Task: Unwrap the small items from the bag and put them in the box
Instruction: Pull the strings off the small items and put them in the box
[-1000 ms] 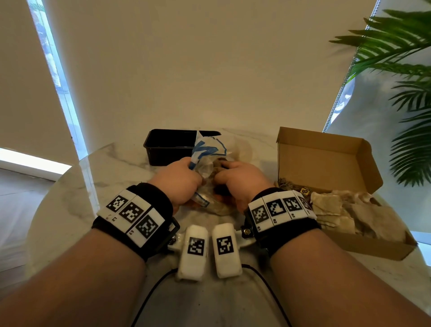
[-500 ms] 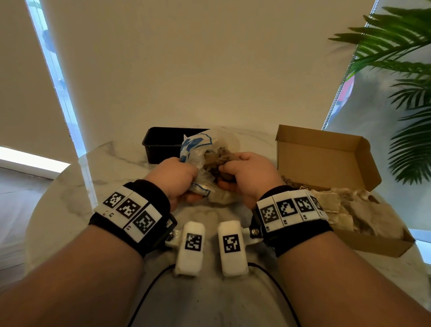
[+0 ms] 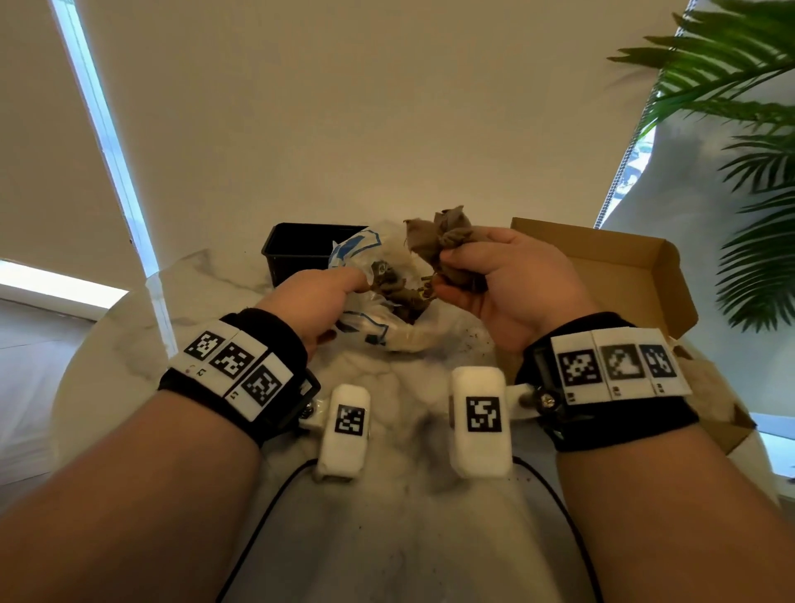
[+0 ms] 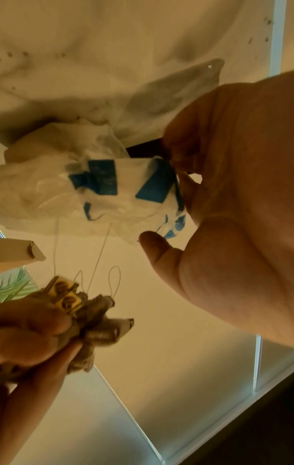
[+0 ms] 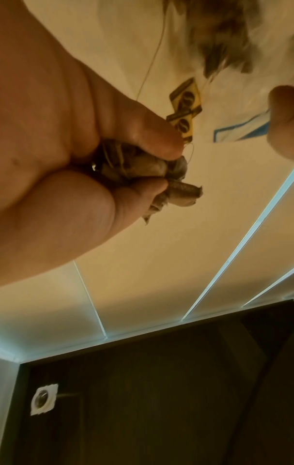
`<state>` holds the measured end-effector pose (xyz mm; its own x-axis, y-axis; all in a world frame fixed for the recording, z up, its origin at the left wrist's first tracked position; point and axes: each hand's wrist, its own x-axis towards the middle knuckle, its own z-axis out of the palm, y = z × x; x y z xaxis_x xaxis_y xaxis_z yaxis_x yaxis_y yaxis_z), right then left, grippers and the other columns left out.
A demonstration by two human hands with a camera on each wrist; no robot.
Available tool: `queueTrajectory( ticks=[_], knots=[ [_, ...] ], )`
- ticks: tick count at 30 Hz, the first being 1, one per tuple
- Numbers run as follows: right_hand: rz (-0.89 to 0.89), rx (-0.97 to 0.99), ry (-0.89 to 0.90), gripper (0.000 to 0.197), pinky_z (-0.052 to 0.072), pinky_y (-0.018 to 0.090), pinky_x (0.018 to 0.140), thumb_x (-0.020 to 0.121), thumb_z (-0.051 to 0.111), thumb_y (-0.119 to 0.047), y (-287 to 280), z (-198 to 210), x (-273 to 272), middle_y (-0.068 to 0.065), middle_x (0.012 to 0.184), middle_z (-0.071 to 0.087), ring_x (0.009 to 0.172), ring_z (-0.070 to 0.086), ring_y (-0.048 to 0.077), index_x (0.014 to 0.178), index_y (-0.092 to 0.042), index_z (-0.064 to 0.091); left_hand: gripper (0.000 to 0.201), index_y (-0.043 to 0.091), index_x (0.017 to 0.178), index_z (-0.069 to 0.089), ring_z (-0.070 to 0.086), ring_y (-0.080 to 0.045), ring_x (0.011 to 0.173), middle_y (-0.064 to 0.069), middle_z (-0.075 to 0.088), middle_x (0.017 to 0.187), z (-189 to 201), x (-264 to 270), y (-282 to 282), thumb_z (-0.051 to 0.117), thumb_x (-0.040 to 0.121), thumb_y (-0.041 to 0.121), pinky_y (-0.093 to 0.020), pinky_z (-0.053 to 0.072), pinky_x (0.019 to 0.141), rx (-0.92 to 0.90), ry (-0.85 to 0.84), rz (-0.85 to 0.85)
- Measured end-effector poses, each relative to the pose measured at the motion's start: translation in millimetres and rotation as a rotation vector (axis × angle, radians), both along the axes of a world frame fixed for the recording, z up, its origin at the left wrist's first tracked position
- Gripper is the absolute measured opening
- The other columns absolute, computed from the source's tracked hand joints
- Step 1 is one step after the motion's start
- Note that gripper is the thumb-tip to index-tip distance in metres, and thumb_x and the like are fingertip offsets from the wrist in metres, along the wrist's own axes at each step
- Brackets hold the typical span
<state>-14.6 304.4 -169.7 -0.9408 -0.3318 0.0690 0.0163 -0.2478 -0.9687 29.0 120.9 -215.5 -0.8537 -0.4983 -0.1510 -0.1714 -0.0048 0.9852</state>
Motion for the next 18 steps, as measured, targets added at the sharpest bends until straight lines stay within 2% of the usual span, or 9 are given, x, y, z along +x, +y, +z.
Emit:
queueTrajectory(
  ticks=[2, 3, 5, 7, 9, 10, 12, 16, 18],
  knots=[
    [0.003, -0.035, 0.004, 0.020, 0.060, 0.027, 0.057, 0.090, 0.062, 0.006, 9.6, 7.0, 1.9, 0.010, 0.081, 0.072, 0.062, 0.070, 0.015, 0.107, -0.003, 0.065, 0.039, 0.018, 0.111, 0.067, 0.058, -0.021, 0.094, -0.006, 0.064, 0.113, 7.4, 4.3, 2.0, 0.066, 0.081, 0.042, -0.035, 0.044, 0.072, -0.066, 0.050, 0.039],
    [0.002, -0.053, 0.009, 0.021, 0.060, 0.027, 0.057, 0.091, 0.061, 0.005, 15.0, 11.0, 1.8, 0.009, 0.080, 0.073, 0.063, 0.070, 0.016, 0.109, -0.003, 0.066, 0.055, 0.017, 0.116, 0.066, 0.056, -0.021, 0.093, -0.005, 0.063, 0.113, 10.4, 4.7, 1.8, 0.065, 0.073, 0.050, -0.035, 0.041, 0.070, -0.110, 0.077, 0.063],
    [0.013, -0.086, 0.025, 0.024, 0.059, 0.025, 0.057, 0.092, 0.060, 0.004, 25.8, 18.9, 0.3, 0.010, 0.082, 0.073, 0.065, 0.070, 0.016, 0.115, -0.001, 0.065, 0.079, 0.017, 0.126, 0.063, 0.058, -0.025, 0.100, -0.006, 0.062, 0.119, 16.4, 4.5, 0.6, 0.061, 0.060, 0.060, -0.034, 0.044, 0.073, -0.192, 0.154, 0.103],
    [0.042, -0.116, 0.041, 0.027, 0.058, 0.024, 0.057, 0.093, 0.059, 0.002, 34.4, 25.2, -1.8, 0.009, 0.083, 0.073, 0.066, 0.069, 0.016, 0.119, 0.000, 0.065, 0.072, 0.020, 0.137, 0.055, 0.057, -0.020, 0.107, 0.003, 0.057, 0.126, 26.4, 8.4, 5.7, 0.065, 0.073, 0.052, -0.030, 0.045, 0.080, -0.203, 0.238, 0.136],
    [0.070, -0.148, 0.053, 0.026, 0.057, 0.023, 0.056, 0.094, 0.057, 0.000, 41.8, 29.0, -3.6, 0.009, 0.082, 0.072, 0.067, 0.068, 0.016, 0.118, 0.000, 0.065, 0.057, 0.023, 0.143, 0.051, 0.053, -0.006, 0.106, 0.015, 0.052, 0.120, 33.0, 9.1, 12.4, 0.062, 0.089, 0.040, -0.023, 0.044, 0.081, -0.260, 0.303, 0.136],
    [0.077, -0.158, 0.060, 0.026, 0.057, 0.022, 0.056, 0.094, 0.057, 0.000, 45.3, 29.9, -4.8, 0.009, 0.082, 0.071, 0.067, 0.067, 0.016, 0.119, 0.000, 0.065, 0.052, 0.026, 0.141, 0.051, 0.055, -0.004, 0.105, 0.018, 0.054, 0.117, 37.4, 9.0, 17.5, 0.061, 0.091, 0.039, -0.023, 0.046, 0.083, -0.277, 0.336, 0.117],
    [0.086, -0.162, 0.080, 0.026, 0.056, 0.021, 0.055, 0.095, 0.056, -0.001, 51.4, 30.4, -6.3, 0.009, 0.083, 0.070, 0.067, 0.067, 0.016, 0.119, 0.000, 0.065, 0.048, 0.031, 0.134, 0.054, 0.061, -0.009, 0.108, 0.012, 0.061, 0.116, 49.2, 9.5, 30.5, 0.061, 0.088, 0.040, -0.032, 0.051, 0.089, -0.248, 0.410, 0.064],
    [0.092, -0.127, 0.107, 0.023, 0.053, 0.021, 0.051, 0.095, 0.054, -0.002, 67.2, 26.5, -9.8, 0.004, 0.081, 0.072, 0.066, 0.067, 0.015, 0.115, -0.006, 0.065, 0.042, 0.030, 0.124, 0.060, 0.065, -0.022, 0.110, -0.001, 0.063, 0.121, 69.7, 1.0, 65.0, 0.064, 0.083, 0.037, -0.034, 0.056, 0.073, -0.020, 0.418, -0.172],
    [0.094, -0.093, 0.123, 0.025, 0.051, 0.022, 0.050, 0.095, 0.052, -0.003, 75.6, 21.5, -10.5, 0.003, 0.080, 0.071, 0.067, 0.066, 0.015, 0.117, -0.006, 0.064, 0.046, 0.029, 0.126, 0.060, 0.064, -0.026, 0.111, -0.003, 0.061, 0.124, 71.8, -4.3, 84.4, 0.066, 0.081, 0.042, -0.039, 0.058, 0.074, 0.057, 0.353, -0.299]
  ],
)
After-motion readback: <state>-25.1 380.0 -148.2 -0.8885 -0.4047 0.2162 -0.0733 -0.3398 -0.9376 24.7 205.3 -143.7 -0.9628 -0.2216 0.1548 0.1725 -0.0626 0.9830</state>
